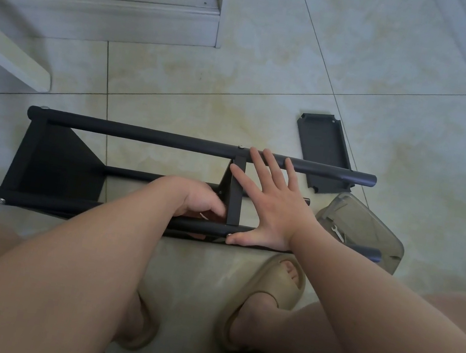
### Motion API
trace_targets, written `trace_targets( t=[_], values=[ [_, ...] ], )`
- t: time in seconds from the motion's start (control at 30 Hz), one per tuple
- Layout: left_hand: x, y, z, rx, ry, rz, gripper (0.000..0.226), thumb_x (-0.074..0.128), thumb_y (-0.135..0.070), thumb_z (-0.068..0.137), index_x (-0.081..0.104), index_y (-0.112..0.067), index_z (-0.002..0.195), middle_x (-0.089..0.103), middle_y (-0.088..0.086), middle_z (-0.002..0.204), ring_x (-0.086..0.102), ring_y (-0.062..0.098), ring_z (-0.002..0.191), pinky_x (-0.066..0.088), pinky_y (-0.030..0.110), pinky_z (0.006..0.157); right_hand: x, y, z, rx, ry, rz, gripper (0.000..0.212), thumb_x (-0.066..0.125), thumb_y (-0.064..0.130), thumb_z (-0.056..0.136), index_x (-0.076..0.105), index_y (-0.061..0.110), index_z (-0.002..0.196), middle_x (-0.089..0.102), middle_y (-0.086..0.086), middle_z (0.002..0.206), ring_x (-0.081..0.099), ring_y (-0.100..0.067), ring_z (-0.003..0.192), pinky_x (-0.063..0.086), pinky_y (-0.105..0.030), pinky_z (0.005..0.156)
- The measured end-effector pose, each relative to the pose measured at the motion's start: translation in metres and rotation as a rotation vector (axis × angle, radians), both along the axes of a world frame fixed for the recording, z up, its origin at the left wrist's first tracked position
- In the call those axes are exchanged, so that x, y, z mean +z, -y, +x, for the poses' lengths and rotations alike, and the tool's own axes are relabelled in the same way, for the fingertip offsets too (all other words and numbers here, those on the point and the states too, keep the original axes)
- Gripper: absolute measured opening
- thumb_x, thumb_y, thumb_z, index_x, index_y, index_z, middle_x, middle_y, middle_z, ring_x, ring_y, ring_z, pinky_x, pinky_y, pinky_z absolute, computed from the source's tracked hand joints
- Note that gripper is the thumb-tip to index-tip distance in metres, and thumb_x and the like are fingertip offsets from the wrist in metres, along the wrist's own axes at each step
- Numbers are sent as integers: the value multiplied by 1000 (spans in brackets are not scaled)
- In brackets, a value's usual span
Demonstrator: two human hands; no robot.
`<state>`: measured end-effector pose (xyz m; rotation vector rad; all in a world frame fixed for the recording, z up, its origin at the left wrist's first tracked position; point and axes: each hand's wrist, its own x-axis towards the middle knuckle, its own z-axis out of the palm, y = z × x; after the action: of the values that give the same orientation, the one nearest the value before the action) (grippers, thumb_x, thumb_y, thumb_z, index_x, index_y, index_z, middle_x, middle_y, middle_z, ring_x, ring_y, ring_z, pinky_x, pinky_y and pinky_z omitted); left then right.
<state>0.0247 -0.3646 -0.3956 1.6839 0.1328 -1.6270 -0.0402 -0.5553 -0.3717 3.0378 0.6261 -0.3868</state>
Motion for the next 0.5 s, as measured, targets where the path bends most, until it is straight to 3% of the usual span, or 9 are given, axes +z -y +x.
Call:
trace_targets(
  t=[0.1,0.3,0.43,0.5],
  values=[
    [-1,1,0,-25,25,-4,23,62,-11,92,73,-6,111,71,17,95,65,33,88,53,47,97,1,0,0,-1,-5,3,125,31,102,64,-5,33,161,-16,-12,169,-18,-33,155,-2,-63,122],
    [-4,-3,1,24,-18,-46,25,55,-3,94,73,-9,111,71,17,107,65,31,99,50,44,101,1,0,0,-2,-6,-7,125,30,102,64,-6,33,161,-15,-12,169,-18,-33,155,-3,-62,122],
    [-3,-1,1,19,-40,12,25,59,-13,93,72,-7,115,73,13,105,70,27,98,56,46,97,1,0,0,-1,-5,-8,125,29,103,64,-6,33,161,-15,-12,169,-17,-33,155,-3,-62,122],
    [-4,1,1,4,-10,30,26,64,-16,92,72,-7,115,74,12,104,70,31,106,56,48,95,1,0,0,-1,-5,-6,125,29,103,64,-5,32,161,-15,-12,169,-17,-33,155,-3,-62,122]
  ],
)
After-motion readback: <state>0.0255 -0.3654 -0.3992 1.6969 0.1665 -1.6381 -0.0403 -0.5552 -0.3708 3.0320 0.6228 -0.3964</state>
